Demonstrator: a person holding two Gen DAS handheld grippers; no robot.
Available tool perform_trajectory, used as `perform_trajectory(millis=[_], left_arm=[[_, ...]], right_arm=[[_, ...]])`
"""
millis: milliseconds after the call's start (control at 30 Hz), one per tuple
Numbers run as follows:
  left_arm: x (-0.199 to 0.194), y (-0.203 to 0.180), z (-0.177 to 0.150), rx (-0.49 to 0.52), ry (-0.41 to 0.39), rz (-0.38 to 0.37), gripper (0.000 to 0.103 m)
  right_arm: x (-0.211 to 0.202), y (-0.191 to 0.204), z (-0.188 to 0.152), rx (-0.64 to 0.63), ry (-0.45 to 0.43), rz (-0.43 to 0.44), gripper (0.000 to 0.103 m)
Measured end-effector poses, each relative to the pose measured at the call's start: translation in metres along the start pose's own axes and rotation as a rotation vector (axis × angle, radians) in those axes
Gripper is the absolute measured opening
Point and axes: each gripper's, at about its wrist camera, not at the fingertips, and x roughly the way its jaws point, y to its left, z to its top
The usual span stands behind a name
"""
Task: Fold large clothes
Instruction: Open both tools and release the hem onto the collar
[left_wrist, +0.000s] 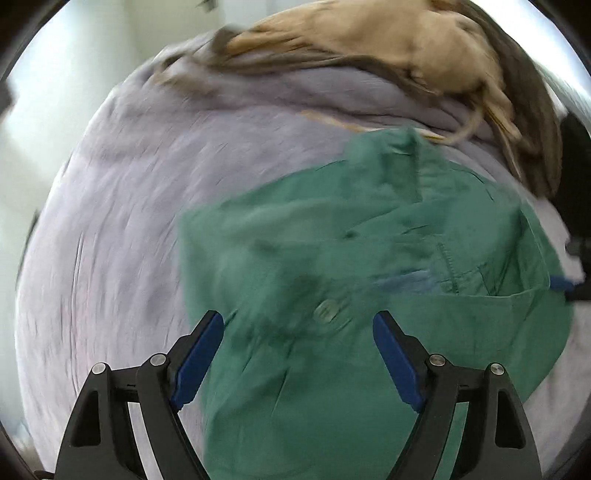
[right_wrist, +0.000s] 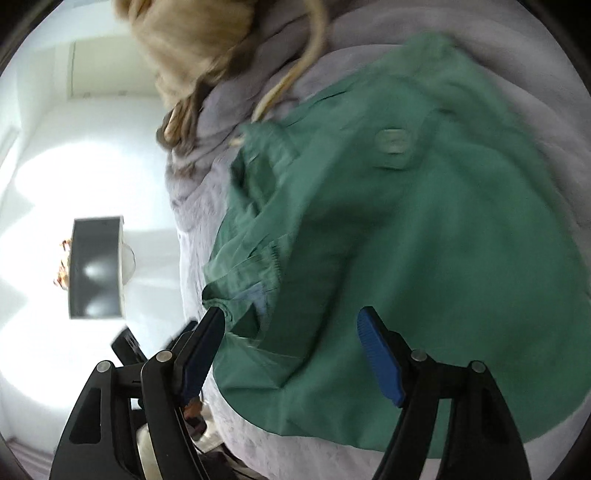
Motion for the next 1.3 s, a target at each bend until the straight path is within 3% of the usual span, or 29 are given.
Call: perform_trajectory(millis=[67,133,167,200,233,267,300,367,433,567,767,833,867,933,967,1000,1033,1067,1133,1300], left_arm=[[0.002,-0.019,0.010,0.116,-0.037,0.014,0.084],[0.011,-0.033,0.016,0.210,-0.018,0.005,0.084],[0.023,-0.039,0.018,0.250,0.017,0.005,0.084],[0.037,-0.043,0.018,0.281,0.062,0.007,0.084],[0.046,-0.046,0.017,0.296,0.087,0.018,0.076],[0.058,-0.048,0.015,0.314,0.114,0.043,0.037],[0.065,-0.047,0.013,0.314,0.135,0.042,0.019],[0.062,-0.039,0.013,0.256,0.109,0.013,0.009],[0.048,-0.029,0.014,0.222,0.050,0.026,0.008],[0.037,0.001,0.029,0.149,-0.004,0.088,0.008],[0.051,0.059,0.045,-0.133,0.011,0.203,0.008],[0.044,0.072,0.043,-0.180,0.007,0.213,0.009],[0.040,0.077,0.041,-0.197,0.005,0.189,0.009],[0.034,0.085,0.034,-0.223,0.012,0.131,0.010],[0.032,0.087,0.030,-0.231,0.025,0.105,0.014],[0.031,0.088,0.025,-0.237,0.045,0.076,0.028],[0.030,0.086,0.022,-0.243,0.050,0.068,0.077],[0.024,0.084,0.018,-0.248,0.023,0.078,0.092],[0.011,0.073,0.012,-0.223,-0.020,0.059,0.092],[0.027,0.061,0.006,-0.208,0.057,0.012,0.092]], right_arm=[[0.014,0.015,0.005,-0.038,0.044,-0.094,0.078],[0.026,0.017,0.009,-0.033,0.072,-0.157,0.077],[0.033,0.015,0.012,-0.027,0.077,-0.196,0.068],[0.039,0.011,0.014,-0.018,0.078,-0.225,0.036],[0.045,0.005,0.014,0.002,0.088,-0.248,0.015],[0.047,-0.001,0.014,0.027,0.086,-0.257,0.002],[0.044,-0.007,0.012,0.040,0.077,-0.246,0.002],[0.035,-0.009,0.011,0.044,0.029,-0.148,0.002],[0.024,-0.003,0.016,0.015,-0.027,-0.070,0.002],[0.022,0.004,0.044,0.025,-0.082,-0.035,0.002],[0.033,-0.008,0.069,0.065,-0.077,-0.114,0.006],[0.018,-0.008,0.063,0.034,-0.087,-0.099,0.007],[0.010,-0.008,0.059,0.008,-0.091,-0.105,0.013],[-0.008,-0.008,0.051,-0.044,-0.113,-0.152,0.050],[-0.021,-0.009,0.047,-0.073,-0.141,-0.189,0.079],[-0.034,-0.010,0.042,-0.104,-0.176,-0.220,0.082],[-0.048,-0.011,0.038,-0.137,-0.200,-0.264,0.082],[-0.057,-0.014,0.036,-0.151,-0.214,-0.304,0.082],[-0.071,-0.025,0.034,-0.157,-0.228,-0.368,0.082],[-0.078,-0.051,0.042,-0.142,-0.215,-0.427,0.082]])
